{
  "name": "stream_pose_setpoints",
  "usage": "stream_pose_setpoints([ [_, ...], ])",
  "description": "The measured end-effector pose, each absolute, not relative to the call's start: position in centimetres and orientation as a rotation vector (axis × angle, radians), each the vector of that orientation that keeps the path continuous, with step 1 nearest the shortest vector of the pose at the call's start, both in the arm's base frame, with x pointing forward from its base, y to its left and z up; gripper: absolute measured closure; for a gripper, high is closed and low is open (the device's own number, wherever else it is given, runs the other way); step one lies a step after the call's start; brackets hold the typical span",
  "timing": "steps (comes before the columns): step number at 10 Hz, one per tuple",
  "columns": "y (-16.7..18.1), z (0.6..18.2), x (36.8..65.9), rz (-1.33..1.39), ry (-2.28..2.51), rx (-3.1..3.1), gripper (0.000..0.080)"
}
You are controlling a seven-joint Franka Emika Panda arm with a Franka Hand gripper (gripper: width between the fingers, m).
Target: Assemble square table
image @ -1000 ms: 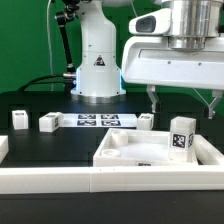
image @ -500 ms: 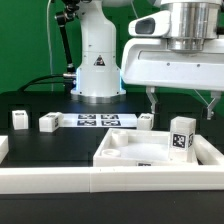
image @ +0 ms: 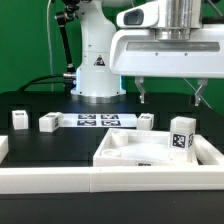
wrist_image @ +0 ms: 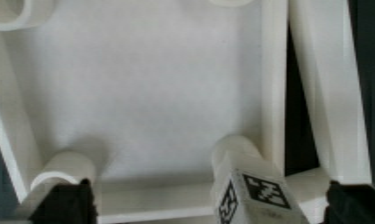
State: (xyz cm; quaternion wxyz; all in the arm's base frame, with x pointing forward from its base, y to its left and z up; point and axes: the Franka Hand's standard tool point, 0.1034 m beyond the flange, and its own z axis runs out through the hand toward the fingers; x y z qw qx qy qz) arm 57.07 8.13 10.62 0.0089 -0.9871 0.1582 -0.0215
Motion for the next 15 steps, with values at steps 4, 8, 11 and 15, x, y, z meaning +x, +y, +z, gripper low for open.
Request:
stream_pose_setpoints([
  [4, 7.1, 9.9, 54.6, -0.075, 0.515, -3.070, 0.0151],
  [8, 5.8, 7.2, 47.7, -0.061, 0.589, -3.063, 0.0151],
  [11, 5.8, 6.9, 46.4, -0.036, 0.584, -3.067, 0.0151],
  [15, 6.8, 5.1, 42.1, -0.037, 0.632, -3.058, 0.0151],
])
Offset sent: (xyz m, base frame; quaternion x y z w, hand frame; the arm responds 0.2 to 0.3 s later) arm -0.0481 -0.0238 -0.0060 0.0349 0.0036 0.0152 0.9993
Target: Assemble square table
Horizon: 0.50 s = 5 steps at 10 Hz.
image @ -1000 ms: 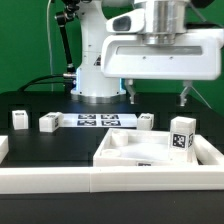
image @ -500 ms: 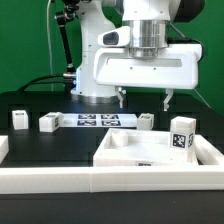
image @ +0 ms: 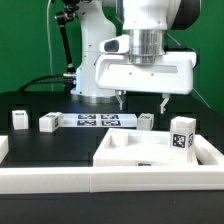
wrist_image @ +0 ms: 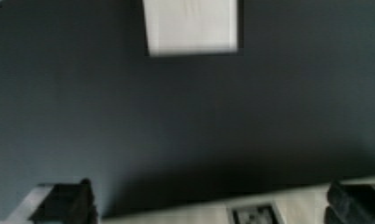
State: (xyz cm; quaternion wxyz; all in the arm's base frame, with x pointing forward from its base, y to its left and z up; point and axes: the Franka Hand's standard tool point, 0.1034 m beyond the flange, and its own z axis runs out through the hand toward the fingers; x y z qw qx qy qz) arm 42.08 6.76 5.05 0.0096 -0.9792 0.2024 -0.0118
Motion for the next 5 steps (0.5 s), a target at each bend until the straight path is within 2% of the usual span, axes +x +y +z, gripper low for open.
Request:
stream_pose_setpoints([
  [5, 6.7, 4.3, 39.3, -0.003, 0.632, -3.064, 0.0151],
])
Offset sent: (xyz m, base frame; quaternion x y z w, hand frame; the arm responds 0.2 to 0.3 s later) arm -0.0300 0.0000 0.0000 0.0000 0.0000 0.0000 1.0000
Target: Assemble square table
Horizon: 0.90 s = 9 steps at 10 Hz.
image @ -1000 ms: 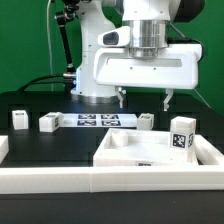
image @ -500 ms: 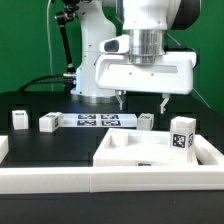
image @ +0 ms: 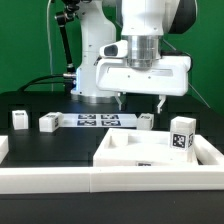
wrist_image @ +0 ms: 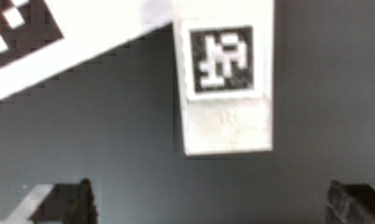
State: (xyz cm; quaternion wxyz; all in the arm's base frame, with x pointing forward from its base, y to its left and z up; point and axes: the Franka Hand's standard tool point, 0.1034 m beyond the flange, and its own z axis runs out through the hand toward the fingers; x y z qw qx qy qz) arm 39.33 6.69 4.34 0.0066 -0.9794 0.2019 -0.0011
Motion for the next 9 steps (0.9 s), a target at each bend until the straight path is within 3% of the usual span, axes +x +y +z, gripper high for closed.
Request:
stream_pose_setpoints([
  [5, 6.4, 4.1, 39.2, 0.046, 0.531, -3.083, 0.0151],
  [9, 5.7, 4.2, 39.2, 0.424, 0.474, -3.004, 0.0151],
])
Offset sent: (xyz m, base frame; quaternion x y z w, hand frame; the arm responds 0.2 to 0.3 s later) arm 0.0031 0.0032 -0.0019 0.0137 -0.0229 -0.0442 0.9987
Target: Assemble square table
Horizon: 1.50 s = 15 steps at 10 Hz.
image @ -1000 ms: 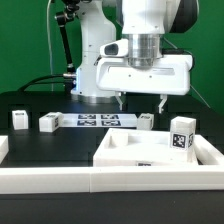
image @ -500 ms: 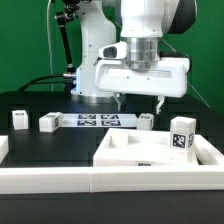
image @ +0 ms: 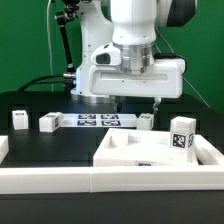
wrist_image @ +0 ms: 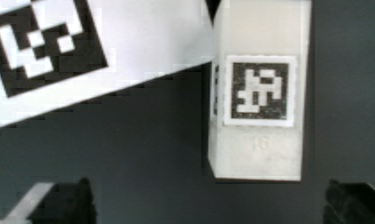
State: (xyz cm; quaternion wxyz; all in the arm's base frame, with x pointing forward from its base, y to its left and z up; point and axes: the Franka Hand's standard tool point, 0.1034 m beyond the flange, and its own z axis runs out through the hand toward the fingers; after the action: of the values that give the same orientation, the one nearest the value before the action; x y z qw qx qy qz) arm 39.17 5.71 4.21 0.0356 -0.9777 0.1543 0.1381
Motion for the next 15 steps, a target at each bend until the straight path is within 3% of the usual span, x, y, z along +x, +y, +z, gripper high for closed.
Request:
stream_pose_setpoints([
  [3, 6.9, 4.5, 39.0, 0.679, 0.428, -2.937, 0.0151],
  [11, 6.1, 3.7, 39.3, 1.331, 0.451, -2.662, 0.0151],
  [15, 6.2, 2.8, 39.3, 1.368, 0.456, -2.653, 0.0151],
])
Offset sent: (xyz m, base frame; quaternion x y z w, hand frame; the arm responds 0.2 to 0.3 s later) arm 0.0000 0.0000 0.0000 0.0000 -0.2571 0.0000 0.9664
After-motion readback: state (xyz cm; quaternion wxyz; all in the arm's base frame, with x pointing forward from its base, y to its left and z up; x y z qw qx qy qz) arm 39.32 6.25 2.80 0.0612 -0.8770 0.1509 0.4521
